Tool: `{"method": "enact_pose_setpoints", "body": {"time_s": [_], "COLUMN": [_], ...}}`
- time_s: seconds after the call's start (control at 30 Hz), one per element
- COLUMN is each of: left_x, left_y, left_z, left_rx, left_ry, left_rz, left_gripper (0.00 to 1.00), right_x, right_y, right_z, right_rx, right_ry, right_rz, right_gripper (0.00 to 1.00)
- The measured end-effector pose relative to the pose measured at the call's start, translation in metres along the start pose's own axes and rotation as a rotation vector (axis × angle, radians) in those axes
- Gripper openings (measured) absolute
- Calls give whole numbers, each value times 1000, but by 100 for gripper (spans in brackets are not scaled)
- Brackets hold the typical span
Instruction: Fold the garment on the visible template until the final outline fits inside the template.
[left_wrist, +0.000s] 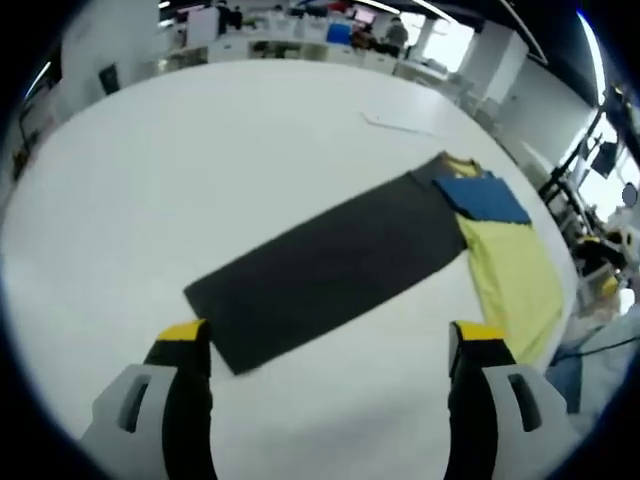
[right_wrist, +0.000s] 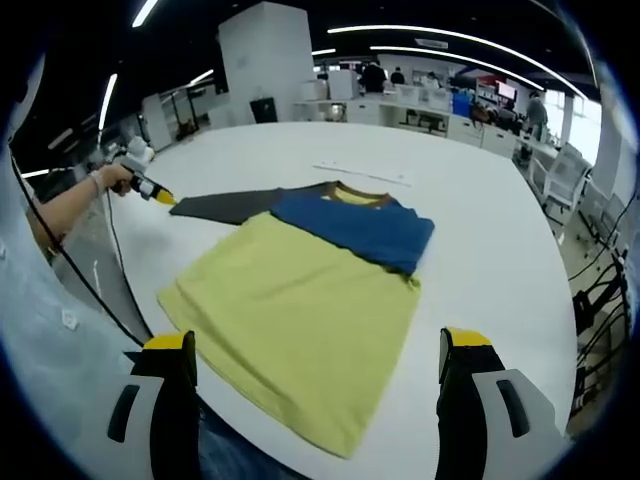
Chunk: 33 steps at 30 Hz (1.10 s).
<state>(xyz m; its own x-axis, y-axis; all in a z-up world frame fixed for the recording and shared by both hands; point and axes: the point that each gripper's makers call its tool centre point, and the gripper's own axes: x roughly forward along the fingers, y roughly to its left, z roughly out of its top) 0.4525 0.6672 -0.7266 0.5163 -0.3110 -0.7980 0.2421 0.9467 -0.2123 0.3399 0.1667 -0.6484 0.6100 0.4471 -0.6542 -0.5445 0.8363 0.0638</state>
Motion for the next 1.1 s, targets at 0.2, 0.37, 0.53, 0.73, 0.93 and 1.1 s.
{"method": "enact_pose_setpoints", "body": {"time_s": [0.2,0.37,0.53,0.73,0.93,1.1], "left_x": [2,5,7,8,11,16], "left_y": [6,14,21,25,39,41], "left_z": [-4,-4,-10,-9,-3,2], "left_rx": [-23,-26,-54,-83,-109,-151], "left_ry": [-1,-12,-4,-28,-54,-77], "left_rz": [5,23,42,51,75,54], "left_gripper": [95,89,87,85,82,69], "right_x": [2,2,3,5,2,0], "right_y": [-2,-5,-4,-3,-7,-10], "right_z": [-2,-2,-1,-1,1,0], "right_rx": [7,14,6,-10,-6,-3], "right_ry": [7,9,16,30,32,40], "right_rz": [-9,-19,-13,-5,-21,-34], "right_gripper": [100,100,100,100,100,100]}}
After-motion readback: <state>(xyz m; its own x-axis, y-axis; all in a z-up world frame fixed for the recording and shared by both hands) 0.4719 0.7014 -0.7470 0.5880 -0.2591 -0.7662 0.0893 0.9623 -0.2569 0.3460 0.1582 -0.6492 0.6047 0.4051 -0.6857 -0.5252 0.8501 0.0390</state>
